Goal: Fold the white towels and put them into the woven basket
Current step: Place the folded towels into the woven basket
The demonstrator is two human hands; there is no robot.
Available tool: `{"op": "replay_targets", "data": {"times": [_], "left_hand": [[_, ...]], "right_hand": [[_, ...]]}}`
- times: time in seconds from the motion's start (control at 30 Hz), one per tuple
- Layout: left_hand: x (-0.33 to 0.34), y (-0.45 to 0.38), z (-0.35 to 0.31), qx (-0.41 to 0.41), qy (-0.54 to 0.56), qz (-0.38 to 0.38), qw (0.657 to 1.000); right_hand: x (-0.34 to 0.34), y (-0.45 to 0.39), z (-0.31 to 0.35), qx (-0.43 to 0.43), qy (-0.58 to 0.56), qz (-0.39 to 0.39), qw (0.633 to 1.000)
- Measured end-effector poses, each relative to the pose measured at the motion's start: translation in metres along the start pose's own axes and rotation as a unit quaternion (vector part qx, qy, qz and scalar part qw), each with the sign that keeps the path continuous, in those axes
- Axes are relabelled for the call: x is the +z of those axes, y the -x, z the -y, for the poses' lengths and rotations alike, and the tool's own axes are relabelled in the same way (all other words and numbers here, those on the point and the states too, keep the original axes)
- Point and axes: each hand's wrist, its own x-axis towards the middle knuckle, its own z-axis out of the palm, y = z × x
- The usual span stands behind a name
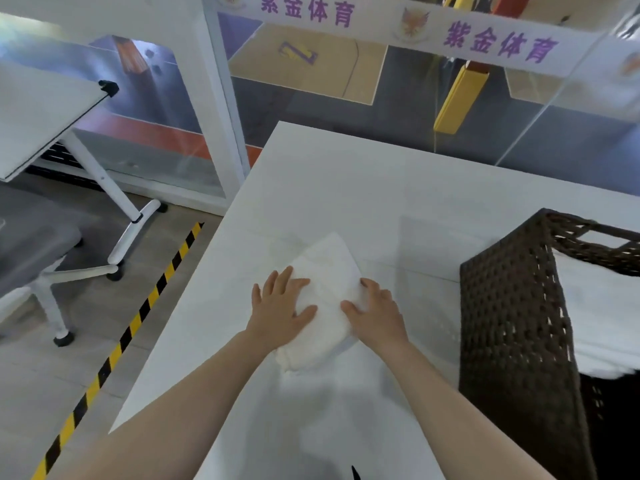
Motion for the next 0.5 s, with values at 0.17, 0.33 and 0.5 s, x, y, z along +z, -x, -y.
{"op": "replay_targets", "data": {"times": [0.17, 0.33, 0.5], "left_hand": [[0.029, 0.013, -0.029, 0.090, -0.035, 0.010, 0.995], [0.055, 0.034, -0.056, 0.176, -0.024, 0.037, 0.983], [0.071, 0.045, -0.070, 0.252, 0.005, 0.041, 0.967]], "right_hand": [[-0.013, 0.042, -0.051, 0.031, -0.039, -0.024, 0.998], [-0.024, 0.083, -0.102, 0.073, -0.061, -0.017, 0.995], [-0.026, 0.127, -0.133, 0.095, -0.097, -0.033, 0.990]]}}
